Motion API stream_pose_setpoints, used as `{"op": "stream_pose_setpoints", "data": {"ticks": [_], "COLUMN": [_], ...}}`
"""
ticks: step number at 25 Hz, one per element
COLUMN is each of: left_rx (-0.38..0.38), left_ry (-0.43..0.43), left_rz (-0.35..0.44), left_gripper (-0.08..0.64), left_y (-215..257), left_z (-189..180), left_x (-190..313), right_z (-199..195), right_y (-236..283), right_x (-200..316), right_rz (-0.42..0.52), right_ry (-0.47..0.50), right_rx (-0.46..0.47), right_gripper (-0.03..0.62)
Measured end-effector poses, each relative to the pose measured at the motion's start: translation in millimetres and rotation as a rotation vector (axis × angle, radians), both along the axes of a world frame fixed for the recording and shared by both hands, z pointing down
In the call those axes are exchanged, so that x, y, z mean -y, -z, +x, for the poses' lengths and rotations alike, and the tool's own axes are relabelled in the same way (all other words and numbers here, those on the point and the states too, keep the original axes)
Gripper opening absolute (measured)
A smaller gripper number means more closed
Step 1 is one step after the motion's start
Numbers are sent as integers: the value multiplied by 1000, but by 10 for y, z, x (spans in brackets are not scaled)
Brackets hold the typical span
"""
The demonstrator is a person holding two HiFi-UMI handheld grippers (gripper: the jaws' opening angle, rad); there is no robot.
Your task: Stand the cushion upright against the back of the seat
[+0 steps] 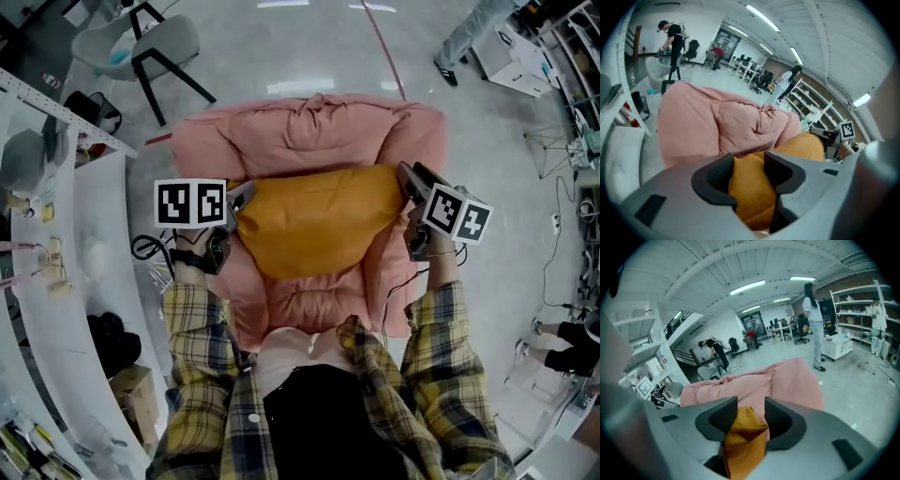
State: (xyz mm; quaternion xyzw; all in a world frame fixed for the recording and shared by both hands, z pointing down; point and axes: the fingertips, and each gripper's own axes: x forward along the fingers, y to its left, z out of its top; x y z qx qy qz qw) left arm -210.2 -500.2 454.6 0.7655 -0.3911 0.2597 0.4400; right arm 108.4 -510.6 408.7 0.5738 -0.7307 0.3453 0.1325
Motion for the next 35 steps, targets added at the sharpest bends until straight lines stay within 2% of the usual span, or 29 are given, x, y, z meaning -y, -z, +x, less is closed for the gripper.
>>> {"op": "stream_pose_setpoints", "data": {"ticks": [5,9,11,15,21,25,30,35], "left_rx": [158,281,276,181,32,-89,-241,-363], "left_ry": [-110,-146,-132,-95,-64,-59,-65,-104], "left_rz": [30,177,232,317,523,637,686,747], "left_gripper": [202,202,202,202,196,89,32,5], "left_y": [78,364,546,880,1422,1744,2030,2299], "left_z": [-25,-108,-139,-108,141,398,736,1070], "left_x": [-92,-3,63,21,-289,-626,-1100,-1658], "right_z": [-36,-61,-91,-173,-449,-699,-856,-928], "right_y": [133,147,174,342,988,1340,1624,1885], "right_x": [-99,-208,-227,-259,-491,-778,-1210,-1701], "right_rz": [44,43,58,132,359,451,528,607], "right_ry": [13,16,18,24,95,163,216,254], "right_rx": [-15,-5,11,4,-23,8,16,35], "right_gripper": [170,170,170,170,170,155,65,35]}}
